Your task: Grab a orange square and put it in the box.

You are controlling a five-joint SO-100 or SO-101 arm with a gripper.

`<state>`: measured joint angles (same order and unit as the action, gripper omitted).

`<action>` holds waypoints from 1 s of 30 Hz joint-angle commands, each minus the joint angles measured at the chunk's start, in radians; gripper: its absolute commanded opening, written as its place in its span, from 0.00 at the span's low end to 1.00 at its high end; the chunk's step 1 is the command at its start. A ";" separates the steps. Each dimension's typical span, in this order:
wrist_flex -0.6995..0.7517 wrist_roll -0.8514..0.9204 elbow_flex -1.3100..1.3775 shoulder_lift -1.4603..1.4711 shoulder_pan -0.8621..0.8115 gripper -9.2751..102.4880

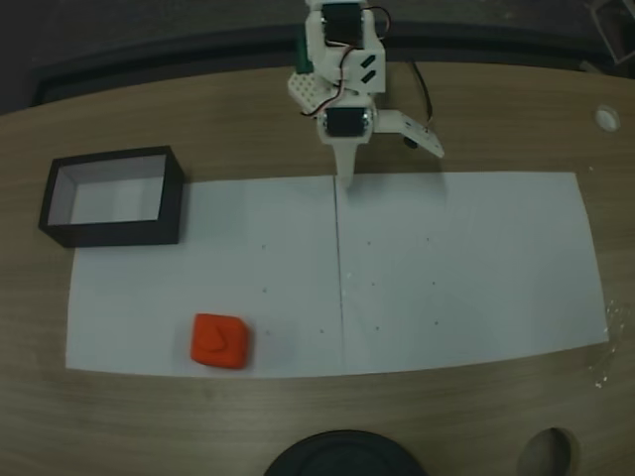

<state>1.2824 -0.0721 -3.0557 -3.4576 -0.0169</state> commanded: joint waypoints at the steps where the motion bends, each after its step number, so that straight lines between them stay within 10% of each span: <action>1: 0.009 -0.008 0.055 -0.017 -0.002 0.08; 24: -0.002 -0.002 0.054 -0.017 0.002 0.09; 30: -0.281 -0.008 -0.017 -0.017 -0.012 0.12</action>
<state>1.0769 -0.0752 -3.0818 -3.4576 -0.0215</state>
